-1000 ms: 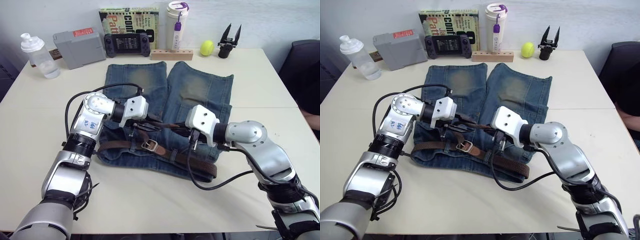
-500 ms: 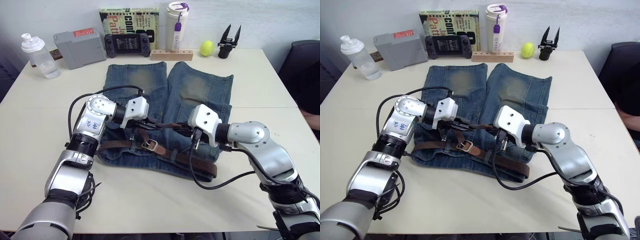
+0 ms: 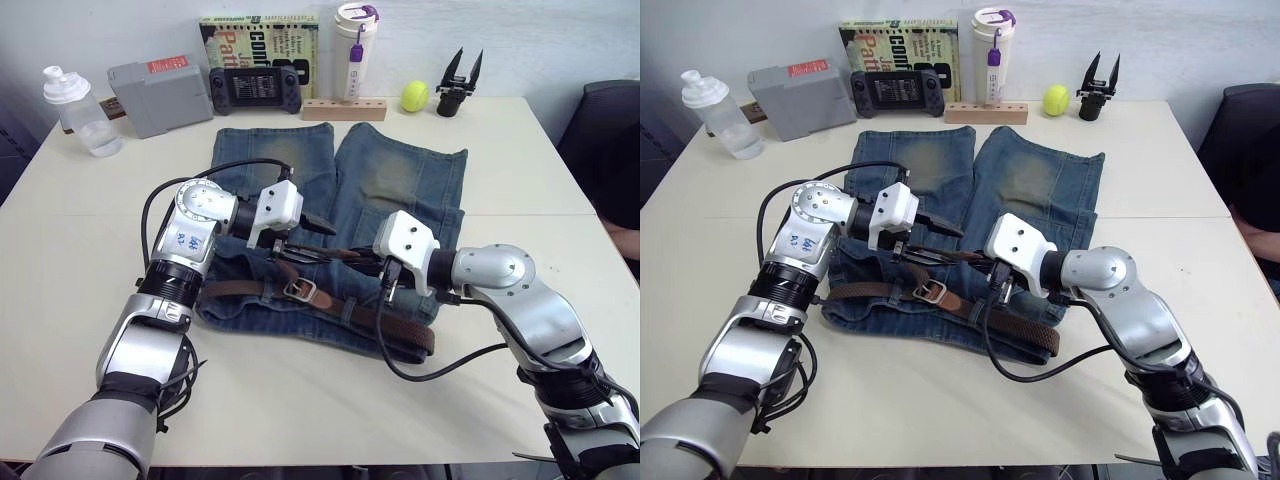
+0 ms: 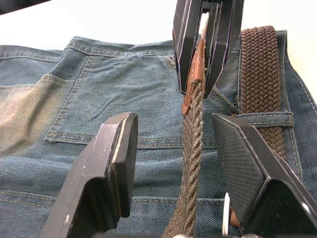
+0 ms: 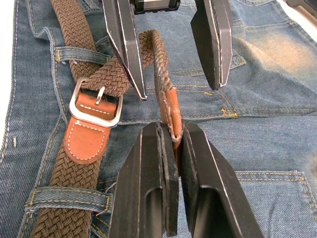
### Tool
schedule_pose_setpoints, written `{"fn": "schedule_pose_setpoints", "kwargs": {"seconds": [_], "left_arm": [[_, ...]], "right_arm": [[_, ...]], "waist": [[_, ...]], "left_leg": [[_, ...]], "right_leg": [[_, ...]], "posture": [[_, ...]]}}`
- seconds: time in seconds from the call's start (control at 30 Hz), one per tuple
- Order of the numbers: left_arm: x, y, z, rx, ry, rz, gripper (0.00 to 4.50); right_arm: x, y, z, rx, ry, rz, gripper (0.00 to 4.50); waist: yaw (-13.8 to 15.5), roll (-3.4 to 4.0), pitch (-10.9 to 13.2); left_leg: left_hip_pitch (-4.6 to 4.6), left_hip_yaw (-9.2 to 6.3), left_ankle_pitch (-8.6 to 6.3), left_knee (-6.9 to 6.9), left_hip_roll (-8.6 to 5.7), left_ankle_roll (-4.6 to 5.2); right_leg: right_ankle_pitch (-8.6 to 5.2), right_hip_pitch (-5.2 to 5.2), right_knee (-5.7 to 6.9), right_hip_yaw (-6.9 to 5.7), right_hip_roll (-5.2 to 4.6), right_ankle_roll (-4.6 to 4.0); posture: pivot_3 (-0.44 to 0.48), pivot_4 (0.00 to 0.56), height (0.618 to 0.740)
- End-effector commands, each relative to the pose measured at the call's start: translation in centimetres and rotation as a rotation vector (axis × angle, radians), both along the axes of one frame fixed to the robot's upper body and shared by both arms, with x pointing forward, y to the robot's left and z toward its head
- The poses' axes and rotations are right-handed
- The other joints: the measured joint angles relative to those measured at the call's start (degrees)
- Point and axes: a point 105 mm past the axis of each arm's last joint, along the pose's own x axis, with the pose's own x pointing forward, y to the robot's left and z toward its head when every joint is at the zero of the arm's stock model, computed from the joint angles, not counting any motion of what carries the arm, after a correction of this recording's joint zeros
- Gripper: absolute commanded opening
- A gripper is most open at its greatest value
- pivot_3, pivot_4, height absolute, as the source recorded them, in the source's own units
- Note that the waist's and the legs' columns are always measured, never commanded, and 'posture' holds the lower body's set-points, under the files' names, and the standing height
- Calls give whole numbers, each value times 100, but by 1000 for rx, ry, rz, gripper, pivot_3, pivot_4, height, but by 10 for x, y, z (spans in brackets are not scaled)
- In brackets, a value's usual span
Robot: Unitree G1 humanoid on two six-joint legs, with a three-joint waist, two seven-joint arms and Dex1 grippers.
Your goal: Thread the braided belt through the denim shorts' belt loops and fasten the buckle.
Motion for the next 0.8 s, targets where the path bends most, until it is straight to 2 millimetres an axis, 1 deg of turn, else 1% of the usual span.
{"fn": "schedule_pose_setpoints", "kwargs": {"seconds": [0.03,0.1,0.13,0.3,0.4,0.43,0.47,0.5,0.53,0.6,0.67,0.7,0.8], "left_arm": [[-3,1,5,20,-34,-35,991],[-5,2,4,31,-33,-48,122],[-5,2,3,35,-31,-51,47],[-4,4,3,57,-41,-53,47],[2,6,5,72,-66,-25,47],[4,6,6,76,-72,-18,0],[7,8,6,92,-88,0,0],[11,10,5,117,-107,20,0],[14,14,4,144,-128,36,0],[22,24,-4,226,-175,69,0],[25,30,-8,249,-183,83,0],[27,32,-10,270,-193,87,0],[30,34,-13,299,-212,86,0]], "right_arm": [[-4,1,12,17,-47,12,0],[-4,1,12,21,-43,9,0],[-4,1,12,23,-41,7,0],[-2,0,14,33,-46,-6,0],[-4,-1,17,68,-43,-11,0],[-5,-2,17,70,-46,-11,886],[-7,-2,14,55,-41,2,960],[-10,-2,11,45,-39,11,1586],[-12,-1,8,38,-37,19,1813],[-18,3,-5,-10,-67,31,2827],[-22,7,-14,-48,-107,37,3790],[-24,12,-22,-71,-129,43,4418],[-31,25,-35,-76,-144,66,4418]], "waist": [[0,0,0],[0,0,0],[0,0,0],[1,0,0],[3,0,0],[5,0,0],[7,0,0],[4,0,0],[3,0,0],[4,-1,-1],[-3,-1,-1],[-1,-1,-1],[1,-2,-1]], "left_leg": [[0,0,0,0,0,0],[0,1,0,1,0,0],[0,2,0,1,0,0],[-1,5,0,3,0,0],[-1,5,0,4,0,0],[-2,5,0,4,-1,0],[-2,6,0,5,-1,0],[-2,6,0,5,-2,0],[-1,9,0,4,-2,0],[-1,11,0,4,-2,1],[-1,20,-1,2,-1,1],[-4,25,-1,2,-1,1],[-9,30,-1,5,-2,1]], "right_leg": [[0,0,0,0,0,0],[0,-2,3,0,1,0],[0,-3,5,0,2,0],[0,-5,9,0,2,0],[0,-6,10,-1,1,0],[0,-7,11,-1,1,0],[0,-8,12,-1,2,0],[0,-8,12,-1,1,0],[0,-9,13,-1,1,0],[0,-12,14,-5,3,0],[0,-20,18,-6,1,0],[0,-27,22,-6,1,0],[0,-36,30,-5,2,0]], "posture": [[0,150,713],[0,150,713],[0,150,713],[0,150,713],[0,150,713],[0,150,713],[0,150,713],[0,150,713],[0,150,713],[0,150,713],[0,150,713],[0,150,713],[0,150,713]]}}
